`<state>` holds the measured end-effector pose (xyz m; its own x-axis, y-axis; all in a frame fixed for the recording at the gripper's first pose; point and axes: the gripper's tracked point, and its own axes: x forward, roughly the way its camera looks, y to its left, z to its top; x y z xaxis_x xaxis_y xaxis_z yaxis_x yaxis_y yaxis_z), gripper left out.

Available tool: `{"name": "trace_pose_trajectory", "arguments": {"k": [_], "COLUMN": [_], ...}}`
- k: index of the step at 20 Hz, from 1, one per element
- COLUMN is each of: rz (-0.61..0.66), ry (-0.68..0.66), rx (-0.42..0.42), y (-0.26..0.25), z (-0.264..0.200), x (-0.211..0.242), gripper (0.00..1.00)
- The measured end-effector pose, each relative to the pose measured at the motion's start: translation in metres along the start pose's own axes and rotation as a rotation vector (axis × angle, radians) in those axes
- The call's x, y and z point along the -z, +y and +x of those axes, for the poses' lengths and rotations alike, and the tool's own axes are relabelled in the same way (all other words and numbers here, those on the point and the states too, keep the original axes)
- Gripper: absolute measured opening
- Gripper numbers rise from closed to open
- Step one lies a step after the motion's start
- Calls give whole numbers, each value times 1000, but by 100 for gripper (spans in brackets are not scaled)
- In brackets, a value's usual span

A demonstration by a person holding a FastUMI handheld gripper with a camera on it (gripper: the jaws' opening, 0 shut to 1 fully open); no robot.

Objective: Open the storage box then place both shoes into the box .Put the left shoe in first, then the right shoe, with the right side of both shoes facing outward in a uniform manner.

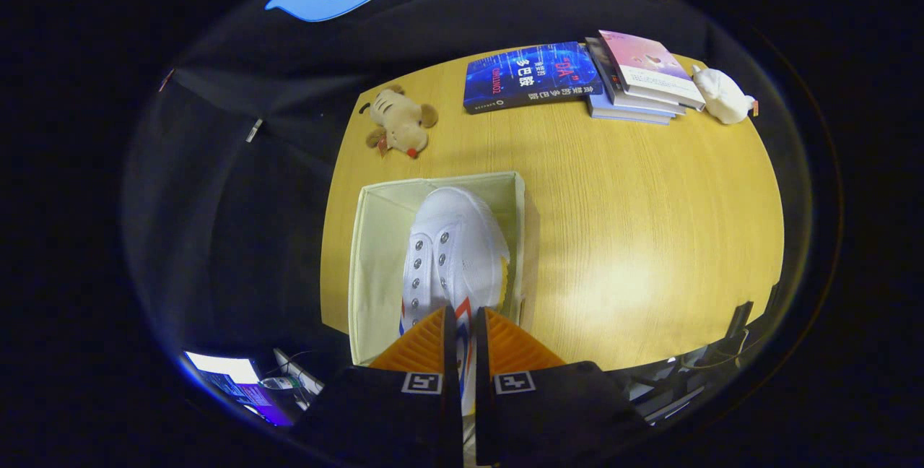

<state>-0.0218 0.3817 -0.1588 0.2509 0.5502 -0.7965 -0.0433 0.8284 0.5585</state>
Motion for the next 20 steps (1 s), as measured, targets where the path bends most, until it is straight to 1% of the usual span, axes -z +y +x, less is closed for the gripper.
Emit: {"name": "trace_pose_trajectory", "arguments": {"k": [2,3,4,5,6,7,8,9,13,14,15,16,17,20], "rz": [2,11,38,58,69,70,70,64,36,37,37,35,33,26], "ry": [14,15,4,-16,-31,-36,-41,-45,-44,-43,-41,-41,-44,-58], "rx": [12,-3,-40,-54,-54,-44,-39,-26,-19,-30,-43,-52,-59,-89], "y": [-1,1,10,11,8,3,-2,-7,-17,-15,-13,-12,-12,-9], "z": [6,7,8,7,1,1,-1,-1,-4,-5,-6,-9,-11,-20], "x": [2,0,-3,-12,-20,-23,-24,-24,-19,-18,-17,-16,-16,-15], "gripper": [11,11,11,6,6,10,25,33,80,83,85,91,94,95]}}
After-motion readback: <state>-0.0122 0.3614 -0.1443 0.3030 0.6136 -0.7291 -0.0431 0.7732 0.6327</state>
